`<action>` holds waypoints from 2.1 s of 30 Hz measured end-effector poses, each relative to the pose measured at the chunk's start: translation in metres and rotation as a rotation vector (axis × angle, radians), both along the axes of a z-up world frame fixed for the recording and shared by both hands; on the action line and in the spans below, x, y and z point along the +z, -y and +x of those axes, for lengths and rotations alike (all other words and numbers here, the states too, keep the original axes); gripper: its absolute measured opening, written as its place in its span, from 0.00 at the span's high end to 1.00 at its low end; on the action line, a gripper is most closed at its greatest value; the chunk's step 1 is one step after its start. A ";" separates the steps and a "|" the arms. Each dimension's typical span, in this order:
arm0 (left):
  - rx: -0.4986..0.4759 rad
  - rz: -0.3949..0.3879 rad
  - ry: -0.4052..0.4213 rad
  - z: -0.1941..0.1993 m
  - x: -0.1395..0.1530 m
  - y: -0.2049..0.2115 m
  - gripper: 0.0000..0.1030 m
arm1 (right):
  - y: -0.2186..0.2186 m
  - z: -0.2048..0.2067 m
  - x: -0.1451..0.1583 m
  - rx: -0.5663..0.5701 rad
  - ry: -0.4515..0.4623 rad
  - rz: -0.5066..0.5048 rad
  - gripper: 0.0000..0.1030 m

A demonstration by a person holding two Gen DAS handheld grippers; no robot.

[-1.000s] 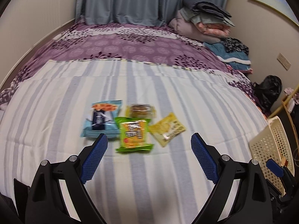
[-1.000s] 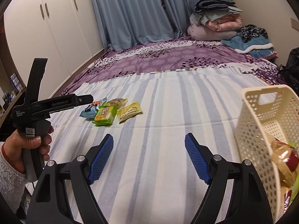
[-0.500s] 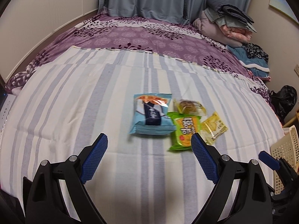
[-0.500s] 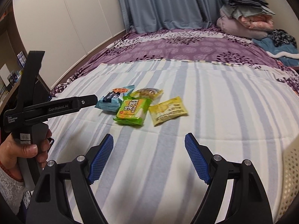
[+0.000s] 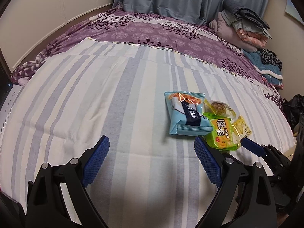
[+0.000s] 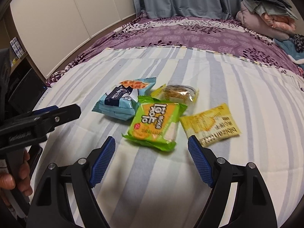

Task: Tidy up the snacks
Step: 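Move both open tools back to the remaining snacks on the bed, then grasp the green moon-cake pack with the right tool while the left grasps the blue wafer pack, then lift both packs and carry them toward the basket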

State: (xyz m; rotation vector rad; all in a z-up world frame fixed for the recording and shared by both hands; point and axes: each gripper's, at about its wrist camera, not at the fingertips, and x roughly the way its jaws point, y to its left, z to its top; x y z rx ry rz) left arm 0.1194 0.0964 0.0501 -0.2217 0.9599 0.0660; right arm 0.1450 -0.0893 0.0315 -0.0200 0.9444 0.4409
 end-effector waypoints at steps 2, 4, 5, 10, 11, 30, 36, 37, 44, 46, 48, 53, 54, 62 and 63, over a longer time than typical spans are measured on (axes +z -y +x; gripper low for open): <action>0.008 -0.005 -0.002 0.000 -0.002 -0.005 0.11 | -0.008 0.006 -0.004 0.004 -0.005 -0.012 0.24; 0.015 -0.008 -0.005 0.001 -0.004 -0.008 0.11 | -0.014 0.012 -0.008 0.001 -0.006 -0.029 0.24; 0.018 -0.009 -0.006 0.001 -0.005 -0.010 0.11 | -0.017 0.015 -0.010 -0.004 -0.006 -0.037 0.24; 0.026 -0.016 -0.014 0.003 -0.010 -0.016 0.11 | -0.020 0.025 -0.019 -0.025 -0.013 -0.069 0.27; 0.028 -0.018 -0.015 0.003 -0.010 -0.017 0.11 | -0.020 0.026 -0.019 -0.027 -0.011 -0.068 0.28; -0.047 -0.033 -0.015 0.031 -0.010 0.025 0.11 | 0.022 -0.003 -0.012 -0.063 -0.018 -0.040 0.41; -0.091 -0.032 -0.020 0.043 -0.017 0.046 0.11 | 0.039 -0.016 -0.011 -0.085 -0.029 -0.019 0.41; -0.098 -0.031 -0.021 0.044 -0.018 0.049 0.11 | 0.042 -0.018 -0.011 -0.088 -0.030 -0.018 0.41; -0.105 0.014 -0.039 0.063 -0.039 0.063 0.06 | 0.050 -0.020 -0.012 -0.091 -0.037 -0.001 0.41; -0.095 0.020 -0.041 0.066 -0.043 0.061 0.06 | 0.051 -0.021 -0.012 -0.091 -0.038 0.003 0.41; -0.095 0.035 -0.034 0.068 -0.046 0.060 0.06 | 0.052 -0.019 -0.013 -0.092 -0.040 0.006 0.41; -0.110 0.083 -0.016 0.070 -0.050 0.059 0.23 | 0.051 -0.019 -0.013 -0.093 -0.041 0.011 0.41; -0.110 0.100 -0.014 0.069 -0.050 0.060 0.26 | 0.051 -0.019 -0.013 -0.094 -0.041 0.012 0.41; -0.107 0.051 0.029 0.058 -0.035 0.048 0.32 | 0.053 -0.020 -0.010 -0.096 -0.039 0.019 0.41; -0.107 0.048 0.037 0.055 -0.031 0.047 0.32 | 0.054 -0.020 -0.009 -0.095 -0.037 0.022 0.41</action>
